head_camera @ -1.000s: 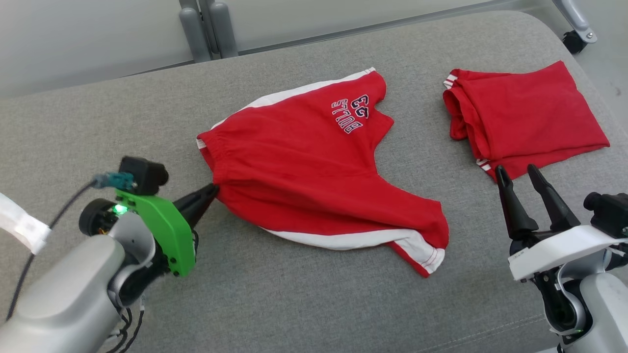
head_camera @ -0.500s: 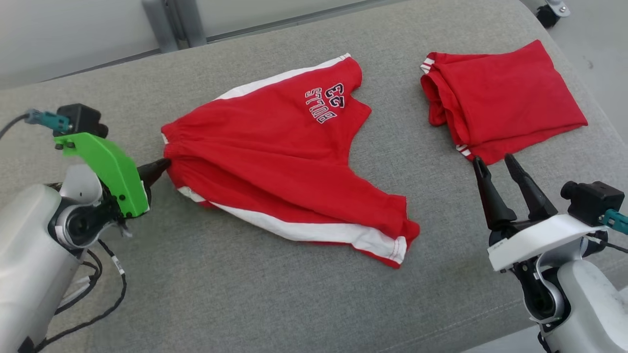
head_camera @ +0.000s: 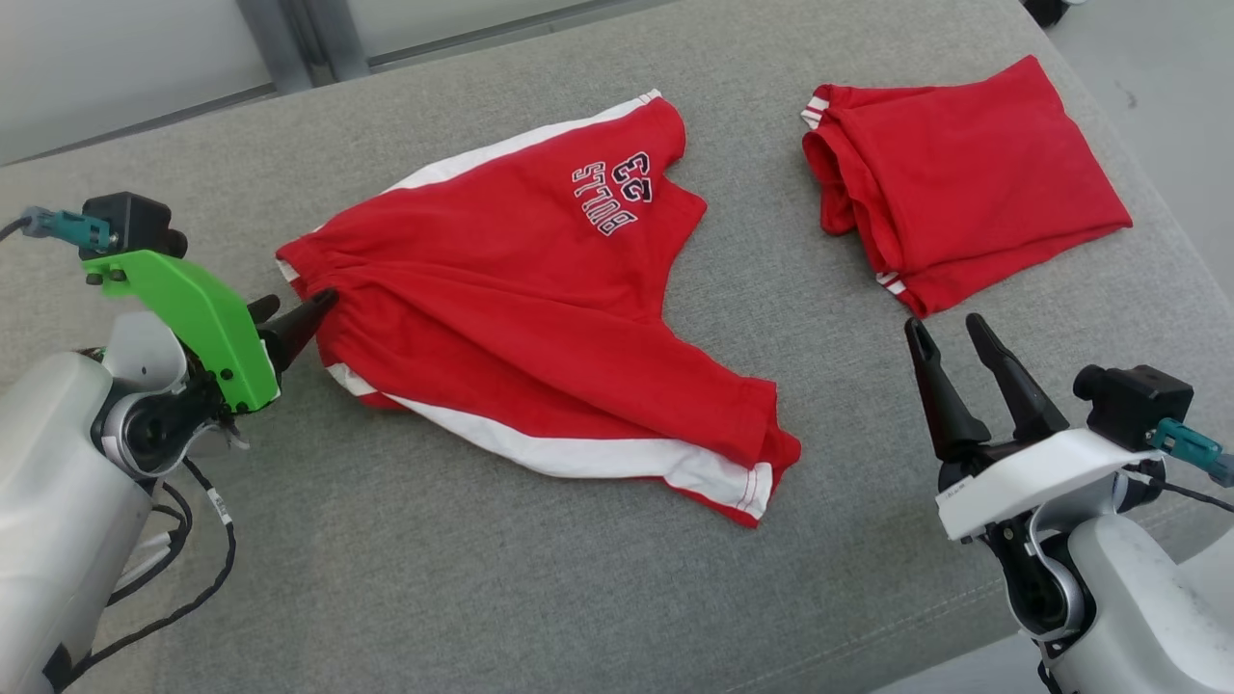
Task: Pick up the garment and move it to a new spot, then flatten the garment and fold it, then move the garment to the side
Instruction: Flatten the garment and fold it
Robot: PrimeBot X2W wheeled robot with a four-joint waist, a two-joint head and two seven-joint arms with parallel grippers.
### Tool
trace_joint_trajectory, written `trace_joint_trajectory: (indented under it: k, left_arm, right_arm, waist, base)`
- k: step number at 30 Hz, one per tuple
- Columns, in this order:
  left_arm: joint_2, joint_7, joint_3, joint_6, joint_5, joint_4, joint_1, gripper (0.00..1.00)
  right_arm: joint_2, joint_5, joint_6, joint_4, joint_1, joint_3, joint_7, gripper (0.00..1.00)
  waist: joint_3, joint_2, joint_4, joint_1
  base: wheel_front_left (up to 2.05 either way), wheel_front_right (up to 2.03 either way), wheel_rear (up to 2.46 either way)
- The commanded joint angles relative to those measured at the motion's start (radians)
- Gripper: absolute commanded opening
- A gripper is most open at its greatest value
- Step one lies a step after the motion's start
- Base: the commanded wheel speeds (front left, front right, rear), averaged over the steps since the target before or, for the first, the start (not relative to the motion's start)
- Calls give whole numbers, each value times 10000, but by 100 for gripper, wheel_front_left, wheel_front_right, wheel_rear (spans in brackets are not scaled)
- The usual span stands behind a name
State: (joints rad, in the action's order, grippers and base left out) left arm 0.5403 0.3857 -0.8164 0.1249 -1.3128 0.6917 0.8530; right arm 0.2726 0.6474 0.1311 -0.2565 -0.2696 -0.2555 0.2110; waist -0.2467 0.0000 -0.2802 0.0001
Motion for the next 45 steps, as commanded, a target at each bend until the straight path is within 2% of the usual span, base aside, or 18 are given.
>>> trace_joint_trajectory:
  k: [1, 4, 9, 12, 15, 19, 24, 28, 34, 45]
  left_arm:
    - [158, -309, -96, 54, 184, -236, -213, 100]
    - [369, -1104, -121, 68, 449, -924, -534, 100]
    - [791, -3303, 50, 2, 1167, -2092, -1412, 100]
    - [922, -4623, 238, -437, 1473, -2776, -2192, 100]
    - [1071, -5946, 351, -1313, 2019, -3523, -3195, 100]
    - [916, -6452, 956, -2172, 2323, -4452, -4412, 100]
    - [473, -6507, 1637, -2619, 2598, -5299, -5777, 100]
    - [205, -6479, 1363, -2481, 2943, -5210, -6254, 100]
    - [-448, -5968, 809, -1888, 2850, -4089, -5586, 100]
    - [-1605, -5072, 62, -335, 2930, 40, -3590, 100]
  right_arm:
    - [82, 24, -6, -48, 201, 27, 66, 100]
    - [156, 6, -8, -19, 394, 89, 128, 100]
    - [186, -126, -8, 213, 832, 269, 236, 100]
    - [97, -188, -8, 377, 1150, 414, 307, 100]
    - [-35, -261, -6, 554, 1484, 668, 379, 100]
    - [-185, -480, -6, 845, 1887, 862, 419, 100]
    - [-239, -689, -6, 1041, 2218, 901, 426, 100]
    - [-316, -760, -6, 1095, 2328, 921, 317, 100]
    - [-288, -844, -6, 1296, 2112, 864, 181, 100]
    - [-323, -900, -6, 1464, 1679, 703, 98, 100]
  waist:
    - [534, 0, 484, -1]
    - [890, 0, 755, -1]
    - [1461, 0, 1072, -1]
    - [1772, 0, 1185, -1]
    - [2125, 0, 1285, -1]
    - [2330, 0, 1371, -1]
    - [2421, 0, 1402, -1]
    - [2405, 0, 1389, -1]
    - [2259, 0, 1149, -1]
    - [1747, 0, 226, -1]
  base:
    - [0, 0, 0]
    - [0, 0, 0]
    - [0, 0, 0]
    - [0, 0, 0]
    - [0, 0, 0]
    - [0, 0, 0]
    - [0, 0, 0]
    - [0, 0, 0]
    - [0, 0, 0]
    - [0, 0, 0]
